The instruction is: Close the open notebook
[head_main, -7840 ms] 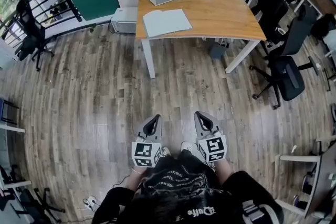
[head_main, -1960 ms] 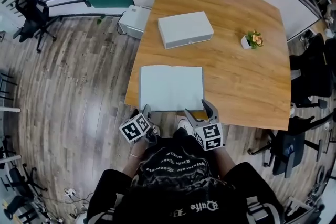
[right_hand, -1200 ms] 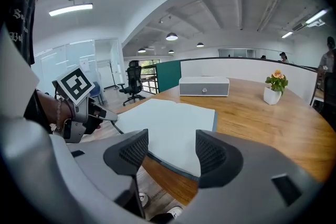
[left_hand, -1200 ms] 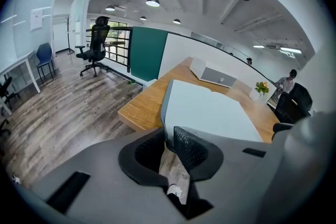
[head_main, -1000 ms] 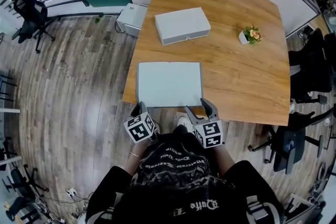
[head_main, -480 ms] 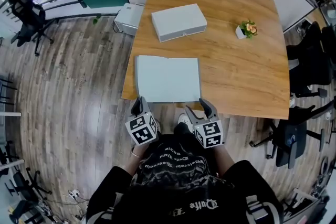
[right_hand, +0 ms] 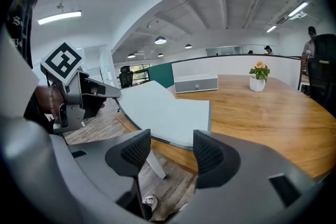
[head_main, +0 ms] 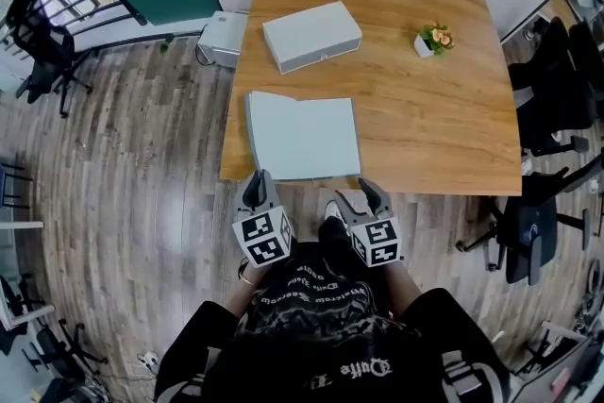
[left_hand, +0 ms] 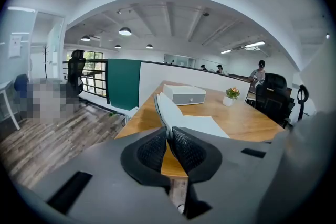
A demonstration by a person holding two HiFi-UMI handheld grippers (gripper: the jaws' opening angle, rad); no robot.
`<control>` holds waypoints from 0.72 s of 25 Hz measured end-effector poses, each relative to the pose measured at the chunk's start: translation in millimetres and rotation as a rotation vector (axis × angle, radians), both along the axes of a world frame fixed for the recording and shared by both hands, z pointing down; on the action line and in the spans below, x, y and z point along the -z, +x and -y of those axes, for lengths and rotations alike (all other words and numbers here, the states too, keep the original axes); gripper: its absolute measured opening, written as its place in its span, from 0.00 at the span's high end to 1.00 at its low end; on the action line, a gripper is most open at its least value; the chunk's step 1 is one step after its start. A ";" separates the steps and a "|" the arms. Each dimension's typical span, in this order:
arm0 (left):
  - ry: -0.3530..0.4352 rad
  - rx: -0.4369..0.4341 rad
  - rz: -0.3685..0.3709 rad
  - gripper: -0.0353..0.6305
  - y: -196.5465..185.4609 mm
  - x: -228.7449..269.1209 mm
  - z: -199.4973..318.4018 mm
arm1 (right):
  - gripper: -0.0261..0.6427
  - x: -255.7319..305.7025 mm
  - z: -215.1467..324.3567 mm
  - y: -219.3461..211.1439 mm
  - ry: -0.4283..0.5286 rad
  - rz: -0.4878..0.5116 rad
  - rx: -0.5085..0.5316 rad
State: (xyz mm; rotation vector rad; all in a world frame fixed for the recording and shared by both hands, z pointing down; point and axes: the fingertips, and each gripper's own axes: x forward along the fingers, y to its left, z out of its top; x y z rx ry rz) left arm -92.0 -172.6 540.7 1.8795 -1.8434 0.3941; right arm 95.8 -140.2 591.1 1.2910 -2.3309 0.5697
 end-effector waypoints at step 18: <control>0.128 -0.309 -0.031 0.88 53.4 33.5 4.9 | 0.60 8.9 -10.7 4.0 0.040 -0.001 -0.131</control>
